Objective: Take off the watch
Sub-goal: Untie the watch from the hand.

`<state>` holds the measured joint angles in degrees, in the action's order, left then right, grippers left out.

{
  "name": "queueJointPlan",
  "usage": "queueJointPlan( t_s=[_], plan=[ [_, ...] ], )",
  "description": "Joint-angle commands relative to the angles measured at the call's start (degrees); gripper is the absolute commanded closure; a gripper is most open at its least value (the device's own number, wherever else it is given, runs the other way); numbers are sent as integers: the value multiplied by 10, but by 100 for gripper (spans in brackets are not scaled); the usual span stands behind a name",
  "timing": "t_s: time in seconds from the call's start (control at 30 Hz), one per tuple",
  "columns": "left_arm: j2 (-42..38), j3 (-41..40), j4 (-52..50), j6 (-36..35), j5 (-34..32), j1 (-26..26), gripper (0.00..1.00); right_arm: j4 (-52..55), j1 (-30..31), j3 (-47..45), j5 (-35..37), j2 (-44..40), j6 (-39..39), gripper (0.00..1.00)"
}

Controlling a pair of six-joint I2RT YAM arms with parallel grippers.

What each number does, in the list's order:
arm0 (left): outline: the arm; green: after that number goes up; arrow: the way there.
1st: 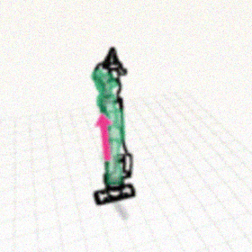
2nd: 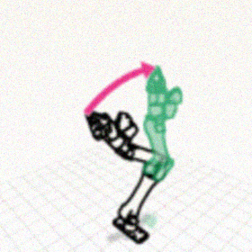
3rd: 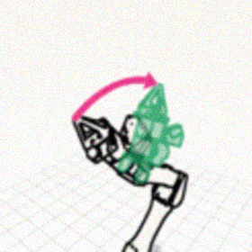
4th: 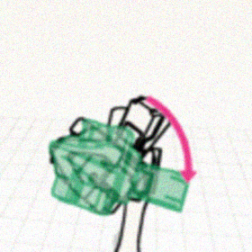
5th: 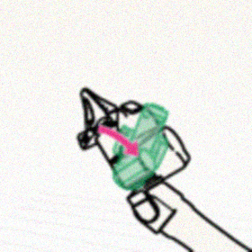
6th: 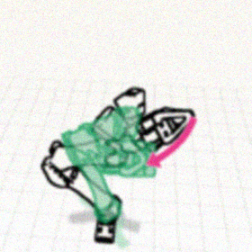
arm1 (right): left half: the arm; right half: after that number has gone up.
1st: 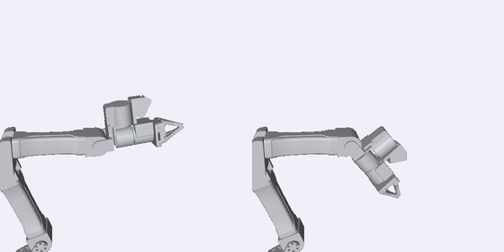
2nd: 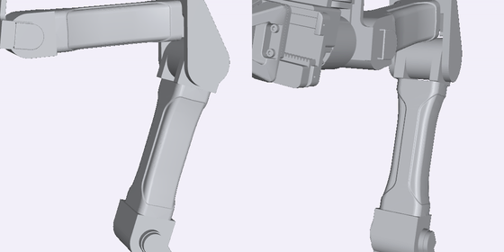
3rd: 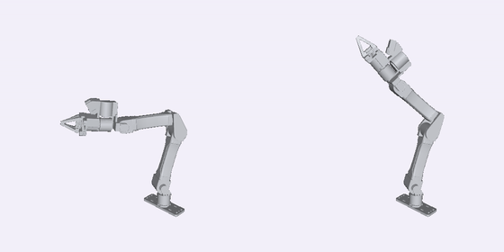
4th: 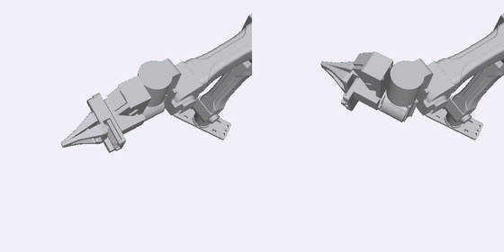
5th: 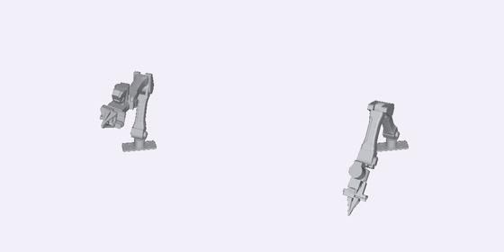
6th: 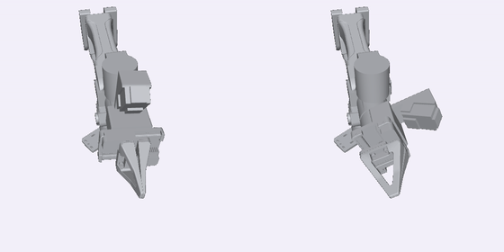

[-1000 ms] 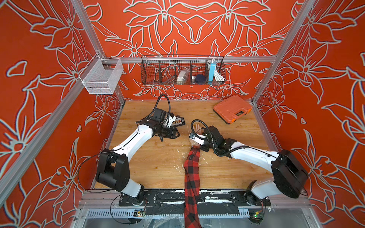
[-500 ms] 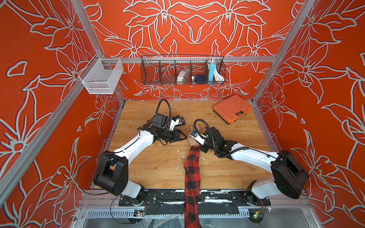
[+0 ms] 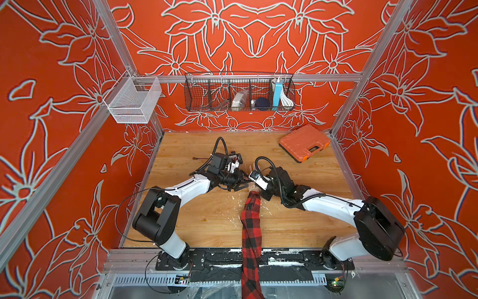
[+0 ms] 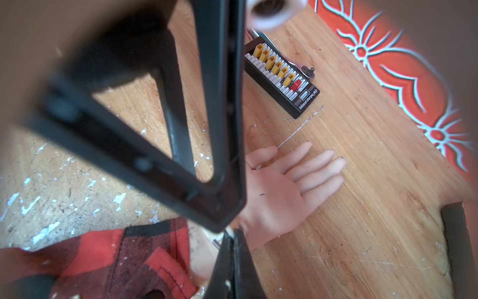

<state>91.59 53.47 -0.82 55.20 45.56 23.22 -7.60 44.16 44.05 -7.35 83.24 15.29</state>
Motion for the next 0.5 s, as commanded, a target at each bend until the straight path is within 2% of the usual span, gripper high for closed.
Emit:
queueJointPlan(
  t_s=[0.0,0.17,0.3,0.4,0.47],
  plan=[
    [5,-1,8,32,-29,1,58,-48,3,-5,-17,-23,-21,100],
    [21,4,47,44,-23,1,60,-53,3,-11,-10,-21,-42,100],
    [26,21,12,4,-35,1,56,-54,3,-23,53,-26,-119,99],
    [33,28,6,-9,-31,1,56,-64,3,-41,61,-36,-173,88],
    [39,31,4,-15,-30,2,59,-60,3,-46,60,-42,-204,84]
  ],
)
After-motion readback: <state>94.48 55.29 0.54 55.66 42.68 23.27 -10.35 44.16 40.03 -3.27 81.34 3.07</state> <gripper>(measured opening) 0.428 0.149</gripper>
